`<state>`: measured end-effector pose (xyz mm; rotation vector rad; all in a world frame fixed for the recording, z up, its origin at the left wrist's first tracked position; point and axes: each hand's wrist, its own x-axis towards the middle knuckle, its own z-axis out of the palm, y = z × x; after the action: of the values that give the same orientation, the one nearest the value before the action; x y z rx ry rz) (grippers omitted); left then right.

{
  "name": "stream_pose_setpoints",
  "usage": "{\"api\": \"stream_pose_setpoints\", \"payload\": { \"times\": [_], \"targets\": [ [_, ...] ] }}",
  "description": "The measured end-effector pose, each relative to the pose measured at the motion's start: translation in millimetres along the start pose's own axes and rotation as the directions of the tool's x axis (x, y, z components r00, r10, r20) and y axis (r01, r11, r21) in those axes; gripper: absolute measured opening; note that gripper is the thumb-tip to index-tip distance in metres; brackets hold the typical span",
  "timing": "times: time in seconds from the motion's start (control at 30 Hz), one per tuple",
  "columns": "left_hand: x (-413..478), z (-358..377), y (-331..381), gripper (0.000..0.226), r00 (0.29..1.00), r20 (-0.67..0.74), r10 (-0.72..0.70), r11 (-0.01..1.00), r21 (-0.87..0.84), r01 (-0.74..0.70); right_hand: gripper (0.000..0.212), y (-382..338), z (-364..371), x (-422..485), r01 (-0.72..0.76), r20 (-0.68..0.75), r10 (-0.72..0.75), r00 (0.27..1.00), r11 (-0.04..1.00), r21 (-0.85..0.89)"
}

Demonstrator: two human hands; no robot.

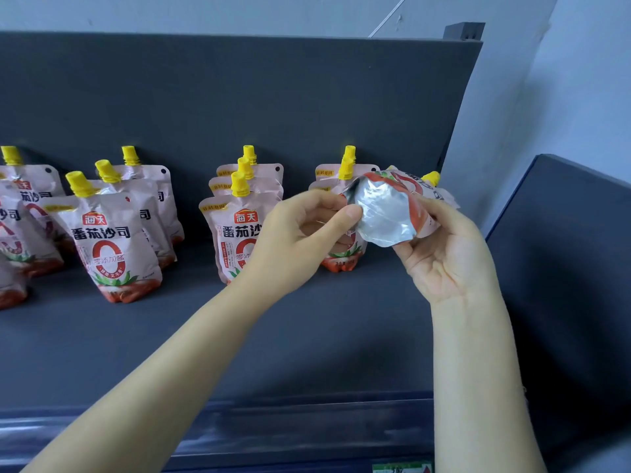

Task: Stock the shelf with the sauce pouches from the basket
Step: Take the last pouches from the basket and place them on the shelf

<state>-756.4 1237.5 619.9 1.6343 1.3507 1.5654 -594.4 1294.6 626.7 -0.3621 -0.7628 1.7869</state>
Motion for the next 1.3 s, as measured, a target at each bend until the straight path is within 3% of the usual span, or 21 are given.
{"api": "stream_pose_setpoints", "payload": {
  "times": [0.17,0.3,0.4,0.5,0.57,0.63,0.7,0.83,0.93,1.03,1.13,1.3],
  "targets": [
    [0,3,-1,0.026,0.998,0.058,0.0,0.999,0.05,-0.003,0.043,3,-2,4,-0.015,-0.031,0.014,0.999,0.999,-0.041],
    [-4,9,2,0.023,0.996,-0.032,-0.085,0.972,-0.223,0.076,0.032,5,2,5,0.015,0.015,-0.015,1.0,0.999,-0.047],
    [-6,10,2,0.024,0.989,-0.021,-0.15,0.918,-0.373,0.131,0.029,3,4,5,0.036,0.057,-0.034,0.998,0.999,-0.039],
    [-5,5,0,0.024,0.975,0.096,-0.199,0.909,-0.354,0.221,0.046,-1,2,5,0.05,0.09,-0.047,0.995,0.998,-0.032],
    [-3,2,-2,0.021,0.975,0.099,-0.199,0.943,-0.252,0.218,0.058,-1,-1,4,0.066,0.1,-0.06,0.993,0.996,-0.053],
    [-3,5,-4,0.018,0.982,0.015,-0.189,0.965,-0.182,0.189,0.06,1,-1,3,0.107,0.145,-0.088,0.985,0.986,-0.129],
    [-4,10,-9,0.019,0.969,-0.063,-0.24,0.948,-0.231,0.22,0.058,4,2,2,0.178,0.206,-0.133,0.969,0.96,-0.216],
    [-6,4,-19,0.018,0.947,0.069,-0.315,0.896,-0.308,0.32,0.052,3,6,-4,0.282,0.314,-0.179,0.932,0.903,-0.324],
    [-7,-11,-20,0.071,0.948,0.275,-0.157,0.923,-0.301,0.241,0.054,2,2,-4,0.279,0.336,-0.149,0.93,0.881,-0.381],
    [-8,-19,-11,0.111,0.897,0.438,0.049,0.947,-0.307,0.098,0.064,8,-3,0,0.239,0.303,-0.106,0.947,0.863,-0.446],
    [-5,-22,-8,0.117,0.876,0.476,0.078,0.955,-0.287,0.071,0.07,11,-6,1,0.233,0.316,-0.077,0.945,0.84,-0.49],
    [-5,-14,-6,0.121,0.922,0.379,0.082,0.983,-0.183,-0.012,0.09,16,-4,1,0.292,0.426,-0.018,0.905,0.755,-0.587]
  ]
}}
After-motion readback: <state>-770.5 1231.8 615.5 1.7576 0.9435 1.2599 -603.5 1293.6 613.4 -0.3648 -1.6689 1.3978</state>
